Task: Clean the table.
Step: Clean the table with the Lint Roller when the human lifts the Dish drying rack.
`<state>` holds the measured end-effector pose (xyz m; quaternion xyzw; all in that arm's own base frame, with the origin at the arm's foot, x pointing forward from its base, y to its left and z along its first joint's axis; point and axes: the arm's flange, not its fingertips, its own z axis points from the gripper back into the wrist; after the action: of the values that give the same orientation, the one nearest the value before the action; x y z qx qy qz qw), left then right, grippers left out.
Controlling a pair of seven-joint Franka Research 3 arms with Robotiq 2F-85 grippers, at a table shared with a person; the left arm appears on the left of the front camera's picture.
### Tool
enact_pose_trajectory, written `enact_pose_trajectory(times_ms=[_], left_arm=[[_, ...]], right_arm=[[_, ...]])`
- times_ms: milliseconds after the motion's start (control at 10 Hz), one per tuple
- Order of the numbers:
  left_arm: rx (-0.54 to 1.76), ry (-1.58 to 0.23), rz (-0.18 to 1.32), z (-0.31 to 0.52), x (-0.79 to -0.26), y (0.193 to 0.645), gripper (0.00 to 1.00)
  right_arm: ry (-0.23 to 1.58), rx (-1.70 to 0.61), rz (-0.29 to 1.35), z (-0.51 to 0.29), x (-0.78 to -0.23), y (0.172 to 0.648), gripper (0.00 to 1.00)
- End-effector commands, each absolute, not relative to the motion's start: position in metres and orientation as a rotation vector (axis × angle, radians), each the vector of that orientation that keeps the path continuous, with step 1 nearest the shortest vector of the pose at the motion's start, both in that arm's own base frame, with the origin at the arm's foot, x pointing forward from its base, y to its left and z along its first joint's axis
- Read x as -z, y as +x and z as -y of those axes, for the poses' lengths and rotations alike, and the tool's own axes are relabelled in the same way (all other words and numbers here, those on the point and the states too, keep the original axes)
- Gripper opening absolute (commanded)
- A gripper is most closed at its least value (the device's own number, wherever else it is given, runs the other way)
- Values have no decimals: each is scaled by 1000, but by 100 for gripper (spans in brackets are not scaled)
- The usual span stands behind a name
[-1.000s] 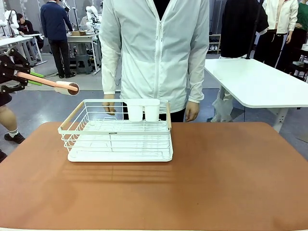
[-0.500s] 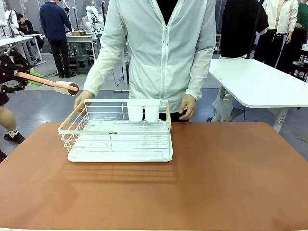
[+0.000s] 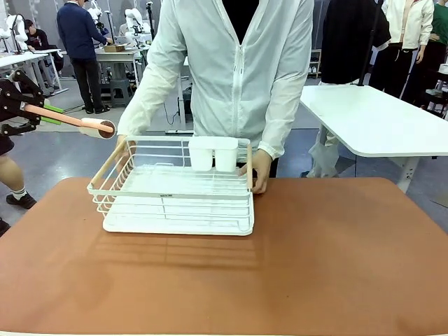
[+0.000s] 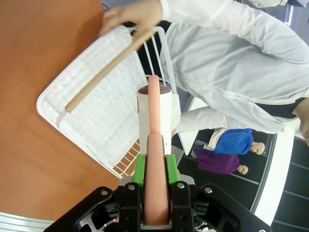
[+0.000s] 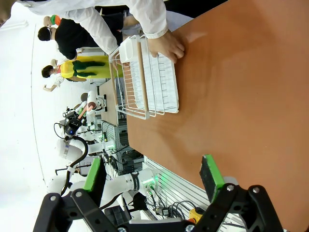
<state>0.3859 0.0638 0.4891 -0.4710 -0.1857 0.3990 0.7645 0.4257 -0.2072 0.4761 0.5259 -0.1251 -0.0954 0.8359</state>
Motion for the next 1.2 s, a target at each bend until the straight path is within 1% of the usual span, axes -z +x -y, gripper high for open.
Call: enact_pose_trajectory(times_ms=[0, 1100], left_arm=[[-867, -1024, 406, -64, -490, 386, 0], [-867, -1024, 406, -64, -490, 386, 0]], right_arm=[[1117, 198, 267, 207, -478, 425, 100], [1117, 198, 267, 207, -478, 425, 100]])
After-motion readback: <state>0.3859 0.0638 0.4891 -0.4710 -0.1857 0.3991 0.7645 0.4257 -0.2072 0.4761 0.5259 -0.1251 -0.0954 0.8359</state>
